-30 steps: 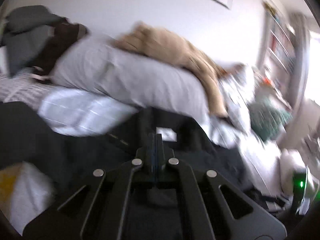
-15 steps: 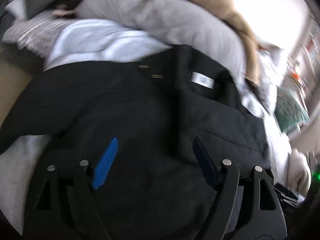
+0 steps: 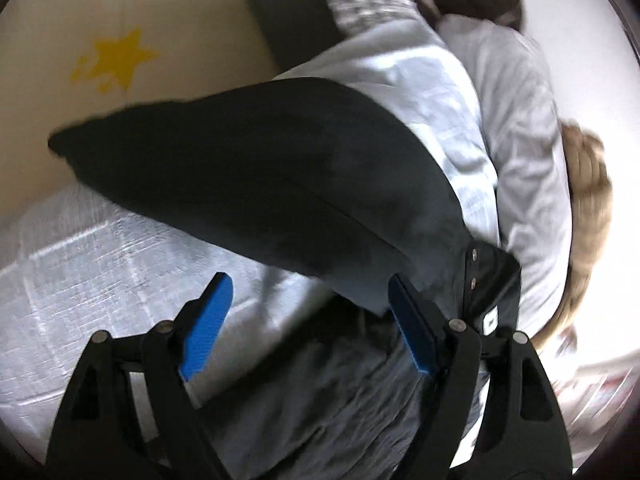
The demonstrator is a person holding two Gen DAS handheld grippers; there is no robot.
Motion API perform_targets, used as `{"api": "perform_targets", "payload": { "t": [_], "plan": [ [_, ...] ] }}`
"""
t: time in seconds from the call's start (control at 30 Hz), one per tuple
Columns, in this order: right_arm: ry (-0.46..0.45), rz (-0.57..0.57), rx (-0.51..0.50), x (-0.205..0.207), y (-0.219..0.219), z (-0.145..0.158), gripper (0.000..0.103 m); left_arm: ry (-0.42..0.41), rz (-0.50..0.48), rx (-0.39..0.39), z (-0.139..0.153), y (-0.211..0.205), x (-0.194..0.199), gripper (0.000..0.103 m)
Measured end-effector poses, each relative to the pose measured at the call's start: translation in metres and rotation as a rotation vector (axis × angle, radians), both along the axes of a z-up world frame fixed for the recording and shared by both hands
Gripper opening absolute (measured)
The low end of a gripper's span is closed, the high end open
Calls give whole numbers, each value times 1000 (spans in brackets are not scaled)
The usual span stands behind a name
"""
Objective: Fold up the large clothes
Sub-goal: 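Grasp the other coat side with the left tool and fold it over the first fold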
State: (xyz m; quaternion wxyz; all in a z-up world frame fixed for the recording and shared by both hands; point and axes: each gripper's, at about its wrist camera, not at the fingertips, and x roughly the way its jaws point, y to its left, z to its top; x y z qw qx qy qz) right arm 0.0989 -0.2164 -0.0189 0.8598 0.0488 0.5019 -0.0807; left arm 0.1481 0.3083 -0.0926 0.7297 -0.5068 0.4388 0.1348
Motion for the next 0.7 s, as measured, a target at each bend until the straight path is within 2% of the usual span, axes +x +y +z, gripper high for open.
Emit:
{"api": "perform_targets", "payload": {
  "t": [0.1, 0.2, 0.27, 0.3, 0.33, 0.37, 0.43, 0.47, 0.57, 0.7],
  "plan": [
    [12, -5, 14, 2, -2, -3, 81, -27, 87, -73, -18, 17, -3, 80],
    [16, -8, 27, 2, -3, -4, 81, -101, 227, -140, -32, 35, -8, 80],
    [14, -7, 29, 1, -3, -4, 81, -140, 323, -187, -36, 49, -10, 72],
    [13, -4, 29, 0, -3, -4, 81, -145, 362, -188, -35, 54, -11, 53],
    [14, -1, 28, -1, -3, -4, 81, -134, 402, -171, -34, 60, -10, 24],
    [15, 2, 26, -2, -2, -4, 81, -135, 422, -169, -33, 65, -10, 17],
    [18, 4, 25, -4, -4, -4, 81, -172, 434, -168, -21, 65, -8, 12],
    [16, 1, 26, -4, -6, -4, 81, -206, 407, -121, -6, 63, -7, 11],
    [7, -18, 31, -5, -13, -2, 81, -336, 255, 128, 57, 31, 6, 11],
    [8, -40, 44, -4, -19, -3, 81, -490, 34, 271, 117, -27, 23, 11]
  ]
}}
